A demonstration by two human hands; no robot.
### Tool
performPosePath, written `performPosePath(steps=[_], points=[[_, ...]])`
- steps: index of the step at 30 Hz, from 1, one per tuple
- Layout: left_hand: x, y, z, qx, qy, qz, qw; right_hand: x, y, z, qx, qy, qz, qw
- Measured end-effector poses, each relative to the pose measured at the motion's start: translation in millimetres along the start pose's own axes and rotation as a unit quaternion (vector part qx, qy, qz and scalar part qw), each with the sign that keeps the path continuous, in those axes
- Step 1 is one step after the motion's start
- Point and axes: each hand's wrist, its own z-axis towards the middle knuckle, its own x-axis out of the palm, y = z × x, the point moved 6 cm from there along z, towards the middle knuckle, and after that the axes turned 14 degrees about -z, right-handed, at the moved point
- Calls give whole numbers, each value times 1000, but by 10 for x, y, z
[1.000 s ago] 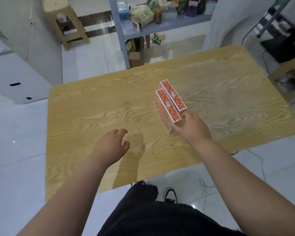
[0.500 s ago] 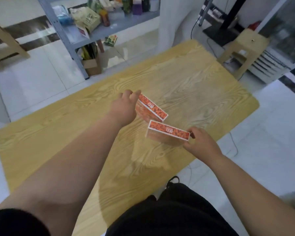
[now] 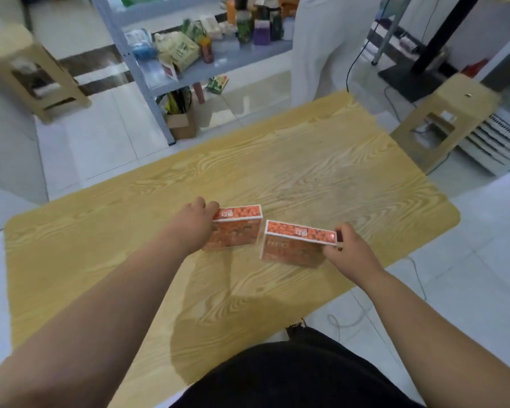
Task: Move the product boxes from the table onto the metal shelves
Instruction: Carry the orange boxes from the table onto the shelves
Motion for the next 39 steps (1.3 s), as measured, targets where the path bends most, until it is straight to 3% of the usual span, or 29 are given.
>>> performPosePath(steps=[7, 10, 13, 17, 20, 24, 30, 35, 39], points=[[559, 112, -804, -137, -73, -121, 980, 182, 22, 278, -86, 114, 10, 990], [632, 81, -999, -204, -124, -210, 948, 221, 77, 426, -96, 139, 86, 982], [669, 76, -1384, -267, -213, -400, 850, 242, 276, 540, -102, 163, 181, 965], [911, 116, -2110, -330, -326, -583, 667, 382, 739, 538, -140, 206, 224, 942], [1177, 167, -2721, -361, -411, -649, 528, 603, 1103, 327, -170, 248, 211, 930], [1509, 131, -3523, -386, -482, -671, 410, 957, 1562, -150, -209, 301, 174, 914], [1931, 152, -4570, -425, -531, -671, 293, 1497, 2220, -1044, -258, 369, 124, 884], [2234, 292, -5486, -431, -580, -651, 233, 2079, 2784, -1954, -307, 402, 45, 861], [2553, 387, -6386, -436, -611, -641, 159, 2607, 3255, -2835, -368, 405, -21, 837]])
